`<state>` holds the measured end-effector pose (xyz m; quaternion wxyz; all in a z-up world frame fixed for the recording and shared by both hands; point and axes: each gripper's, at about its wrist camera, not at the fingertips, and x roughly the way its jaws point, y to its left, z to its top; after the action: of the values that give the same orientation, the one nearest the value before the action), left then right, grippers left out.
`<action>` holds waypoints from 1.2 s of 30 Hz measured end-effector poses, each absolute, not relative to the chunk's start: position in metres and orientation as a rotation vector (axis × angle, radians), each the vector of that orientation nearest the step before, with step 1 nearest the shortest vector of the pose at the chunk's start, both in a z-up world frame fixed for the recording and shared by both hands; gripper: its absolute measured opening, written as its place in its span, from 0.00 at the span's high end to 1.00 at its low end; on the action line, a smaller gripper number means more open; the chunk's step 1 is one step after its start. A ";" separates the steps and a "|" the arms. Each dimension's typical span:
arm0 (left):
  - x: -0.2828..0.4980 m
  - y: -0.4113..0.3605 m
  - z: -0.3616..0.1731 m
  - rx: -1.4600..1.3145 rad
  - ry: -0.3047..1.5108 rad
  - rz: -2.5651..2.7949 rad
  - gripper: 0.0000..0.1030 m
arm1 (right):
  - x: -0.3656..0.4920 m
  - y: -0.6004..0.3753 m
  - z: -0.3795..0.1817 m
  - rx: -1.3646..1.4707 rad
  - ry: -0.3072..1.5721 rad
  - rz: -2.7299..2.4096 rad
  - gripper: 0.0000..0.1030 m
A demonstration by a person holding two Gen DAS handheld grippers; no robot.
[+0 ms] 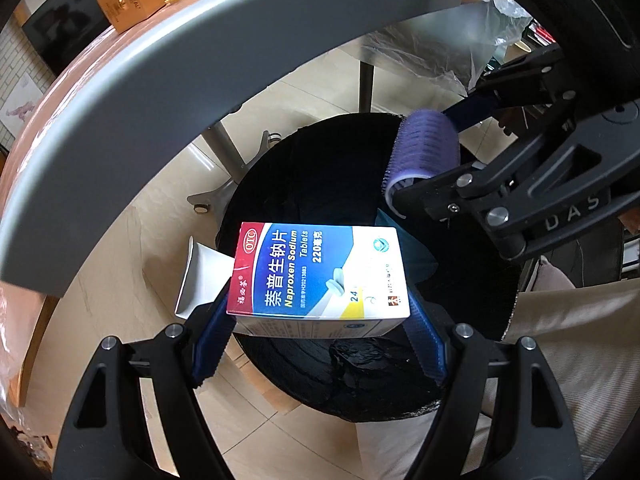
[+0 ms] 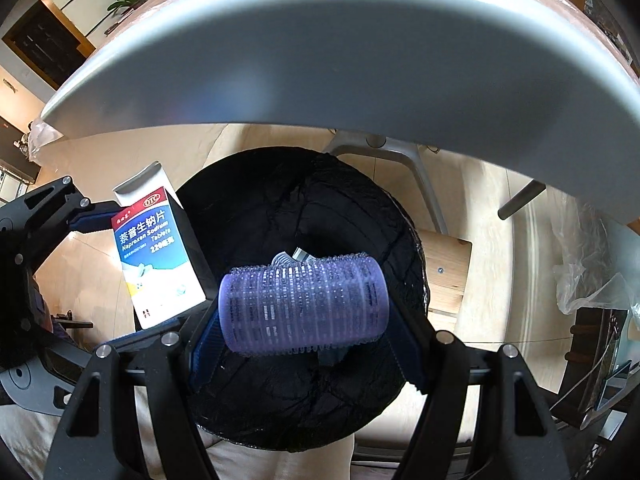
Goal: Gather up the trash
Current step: 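Lower the roller and naproxen box over the black bin with both tools, then open both tools to drop the roller and naproxen box into the bin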
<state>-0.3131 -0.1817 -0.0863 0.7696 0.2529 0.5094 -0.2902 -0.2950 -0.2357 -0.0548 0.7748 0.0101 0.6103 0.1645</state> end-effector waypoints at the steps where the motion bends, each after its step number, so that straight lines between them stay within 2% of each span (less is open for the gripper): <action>1: -0.312 -0.181 -0.087 0.551 1.106 -0.629 0.24 | -0.294 -0.236 -0.055 0.022 1.322 0.354 0.32; 18: -0.314 -0.186 -0.094 0.599 1.107 -0.625 0.24 | -0.289 -0.237 -0.057 0.024 1.325 0.350 0.32; 20: -0.315 -0.186 -0.092 0.604 1.088 -0.613 0.21 | -0.290 -0.237 -0.056 0.020 1.321 0.349 0.31; 21: -0.315 -0.185 -0.092 0.599 1.093 -0.613 0.20 | -0.290 -0.237 -0.054 0.019 1.316 0.349 0.30; 23: -0.314 -0.183 -0.091 0.580 1.103 -0.611 0.15 | -0.291 -0.239 -0.053 0.030 1.317 0.354 0.18; 27: -0.317 -0.176 -0.086 0.549 1.108 -0.610 0.14 | -0.297 -0.247 -0.048 0.042 1.306 0.349 0.18; 31: -0.324 -0.172 -0.071 0.542 1.083 -0.601 0.14 | -0.307 -0.257 -0.034 0.054 1.285 0.333 0.18; 36: -0.338 -0.154 -0.010 0.461 0.986 -0.627 0.14 | -0.326 -0.275 0.022 0.073 1.175 0.318 0.18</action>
<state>-0.3385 -0.1542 -0.0097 0.8093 0.2158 0.4610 -0.2931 -0.3264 -0.2754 0.0216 0.8199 0.0342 0.5517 0.1494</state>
